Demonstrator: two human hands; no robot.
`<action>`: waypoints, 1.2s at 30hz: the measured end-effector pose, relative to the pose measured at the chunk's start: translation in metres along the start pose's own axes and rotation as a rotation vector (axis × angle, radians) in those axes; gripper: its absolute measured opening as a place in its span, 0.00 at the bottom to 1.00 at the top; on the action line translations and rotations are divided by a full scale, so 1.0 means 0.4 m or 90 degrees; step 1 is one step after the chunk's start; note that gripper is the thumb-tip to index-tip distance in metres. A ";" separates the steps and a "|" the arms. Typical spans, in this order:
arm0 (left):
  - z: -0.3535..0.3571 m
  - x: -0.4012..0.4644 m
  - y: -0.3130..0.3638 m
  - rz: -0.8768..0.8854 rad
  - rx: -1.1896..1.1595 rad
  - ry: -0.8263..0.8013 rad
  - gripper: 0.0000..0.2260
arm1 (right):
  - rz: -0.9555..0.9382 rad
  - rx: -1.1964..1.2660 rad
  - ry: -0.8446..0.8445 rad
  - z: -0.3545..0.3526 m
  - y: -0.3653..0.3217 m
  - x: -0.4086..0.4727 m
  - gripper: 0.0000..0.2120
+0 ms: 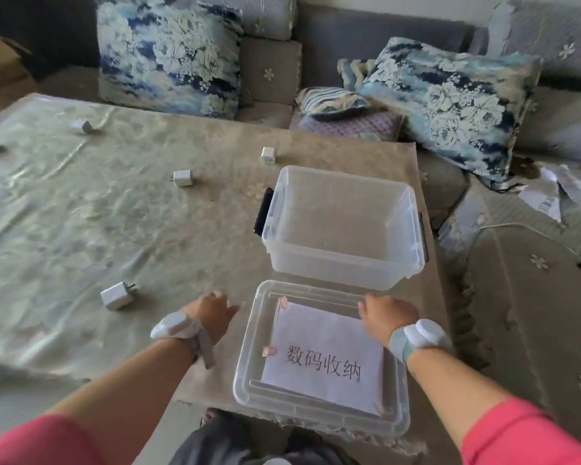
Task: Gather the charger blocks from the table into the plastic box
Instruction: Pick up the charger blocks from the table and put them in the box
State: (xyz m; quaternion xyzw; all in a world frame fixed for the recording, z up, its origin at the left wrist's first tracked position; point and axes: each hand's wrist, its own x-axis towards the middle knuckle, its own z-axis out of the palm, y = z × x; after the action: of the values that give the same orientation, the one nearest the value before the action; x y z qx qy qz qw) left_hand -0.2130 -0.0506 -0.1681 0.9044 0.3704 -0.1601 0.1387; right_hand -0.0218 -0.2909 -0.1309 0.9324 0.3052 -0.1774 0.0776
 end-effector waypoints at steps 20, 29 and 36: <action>-0.170 0.168 -0.573 -0.011 0.078 -0.216 0.32 | -0.224 -0.029 0.008 -0.246 -1.029 0.600 0.30; -0.186 0.211 -0.618 0.065 -0.041 -0.220 0.23 | -0.229 -0.124 -0.013 -0.192 -1.138 0.809 0.27; -0.243 0.272 -0.570 0.005 -0.144 -0.228 0.25 | -0.304 -0.124 0.087 -0.231 -1.057 0.733 0.14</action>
State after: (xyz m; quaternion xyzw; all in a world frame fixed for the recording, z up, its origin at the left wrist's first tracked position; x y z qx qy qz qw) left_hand -0.2841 0.2100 -0.1523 0.8418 0.3518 -0.2749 0.3034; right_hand -0.0276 0.2303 -0.1717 0.8319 0.5367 -0.0973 0.1022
